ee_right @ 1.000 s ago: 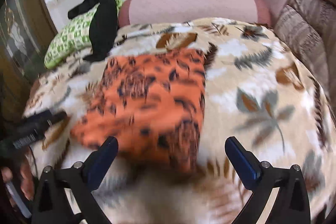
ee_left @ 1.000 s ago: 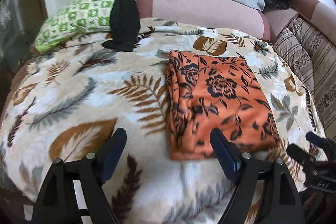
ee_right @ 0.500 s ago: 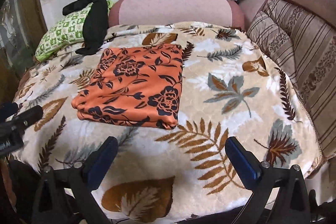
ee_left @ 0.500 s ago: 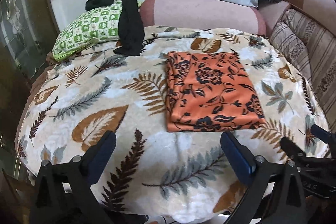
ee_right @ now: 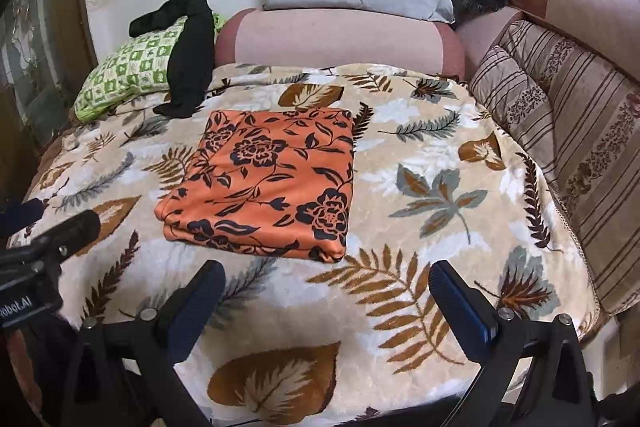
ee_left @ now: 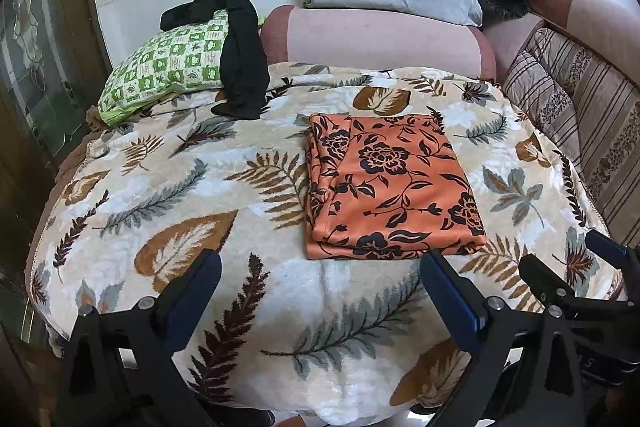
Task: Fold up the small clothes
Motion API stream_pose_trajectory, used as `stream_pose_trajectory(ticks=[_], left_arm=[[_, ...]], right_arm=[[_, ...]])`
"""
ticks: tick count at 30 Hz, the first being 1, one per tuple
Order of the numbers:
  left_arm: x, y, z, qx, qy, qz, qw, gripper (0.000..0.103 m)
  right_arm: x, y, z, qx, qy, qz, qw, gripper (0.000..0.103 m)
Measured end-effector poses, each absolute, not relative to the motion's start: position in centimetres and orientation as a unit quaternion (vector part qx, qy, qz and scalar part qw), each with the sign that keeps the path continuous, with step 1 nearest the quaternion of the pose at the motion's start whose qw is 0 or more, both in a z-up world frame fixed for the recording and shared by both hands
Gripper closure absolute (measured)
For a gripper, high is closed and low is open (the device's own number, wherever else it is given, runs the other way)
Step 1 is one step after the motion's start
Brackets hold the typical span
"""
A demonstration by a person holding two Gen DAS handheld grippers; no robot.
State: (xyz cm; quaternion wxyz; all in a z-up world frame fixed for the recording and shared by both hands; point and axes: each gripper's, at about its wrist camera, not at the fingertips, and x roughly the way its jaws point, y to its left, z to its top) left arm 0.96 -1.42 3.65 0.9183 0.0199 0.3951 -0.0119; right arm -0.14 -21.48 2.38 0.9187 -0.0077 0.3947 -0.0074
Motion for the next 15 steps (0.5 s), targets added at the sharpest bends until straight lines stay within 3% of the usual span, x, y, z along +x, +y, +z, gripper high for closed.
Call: stream_pose_trajectory(ticks=[15], left_arm=[[2.0, -1.3, 3.7, 0.013, 0.395, -0.013, 0.918, 0.004]], right_arm=[[1.3, -21.1, 2.5, -0.015, 0.396, -0.009, 0.918, 0.0]])
